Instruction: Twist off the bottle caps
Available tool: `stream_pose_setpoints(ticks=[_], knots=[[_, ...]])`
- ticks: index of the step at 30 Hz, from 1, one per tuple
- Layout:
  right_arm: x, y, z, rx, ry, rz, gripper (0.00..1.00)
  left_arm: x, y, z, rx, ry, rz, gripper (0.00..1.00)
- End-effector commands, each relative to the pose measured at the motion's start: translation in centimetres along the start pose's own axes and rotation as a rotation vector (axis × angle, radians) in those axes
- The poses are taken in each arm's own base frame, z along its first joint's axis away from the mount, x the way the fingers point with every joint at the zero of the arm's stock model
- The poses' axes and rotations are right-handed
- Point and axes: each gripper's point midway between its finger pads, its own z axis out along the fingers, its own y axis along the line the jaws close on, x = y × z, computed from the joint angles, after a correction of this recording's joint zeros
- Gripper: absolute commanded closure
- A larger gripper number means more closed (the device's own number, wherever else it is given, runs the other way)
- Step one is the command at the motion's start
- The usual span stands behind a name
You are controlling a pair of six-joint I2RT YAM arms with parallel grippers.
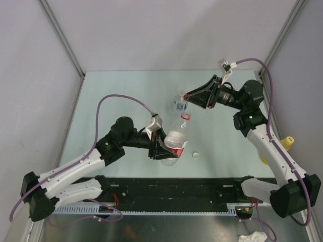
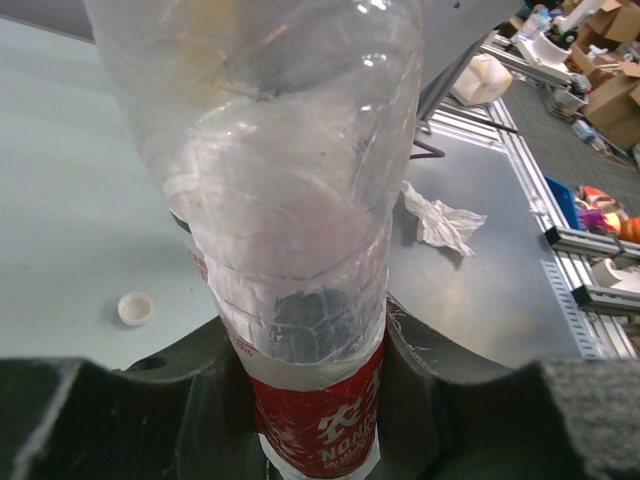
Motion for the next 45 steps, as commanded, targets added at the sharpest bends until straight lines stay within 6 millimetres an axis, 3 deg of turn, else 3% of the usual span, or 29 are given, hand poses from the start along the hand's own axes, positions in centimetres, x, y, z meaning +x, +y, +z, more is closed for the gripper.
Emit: stream_pose_setpoints(ticks=[1, 6, 11, 17, 24, 31, 37, 45], knots=[[1.3, -4.2, -0.7, 0.213, 0.009, 0.016, 1.0, -1.6, 0.8, -0.7, -0.091, -0.051, 0.082, 1.0], [4.4, -8.0, -1.7, 0.388, 0.077, 0.076, 1.0, -2.4, 3.0, -2.0, -0.263, -0.098, 0.107, 1.0], [8.0, -10.2, -2.4, 0.467, 0.138, 0.108, 1.0, -2.8, 5.4, -3.9, -0.451, -0.154, 0.104, 1.0], [13.5, -12.8, -3.3, 0.598, 0.235, 0.093, 1.0, -1.9, 7.6, -5.3, -0.596, -0.156, 0.067, 0.98], [20.6, -16.0, -5.0, 0.764, 0.392, 0.071, 1.0, 0.0, 8.8, -5.6, -0.652, -0.097, 0.012, 0.97], [25.4, -18.1, -6.3, 0.88, 0.53, 0.037, 1.0, 1.1, 9.3, -5.8, -0.677, -0.067, -0.004, 0.97], [27.2, -18.3, -6.1, 0.87, 0.578, 0.052, 0.96, 1.7, 9.7, -5.9, -0.694, -0.04, -0.009, 0.97], [26.6, -17.6, -5.1, 0.811, 0.56, 0.049, 0.82, 1.9, 10.0, -5.6, -0.693, -0.014, -0.011, 0.97]])
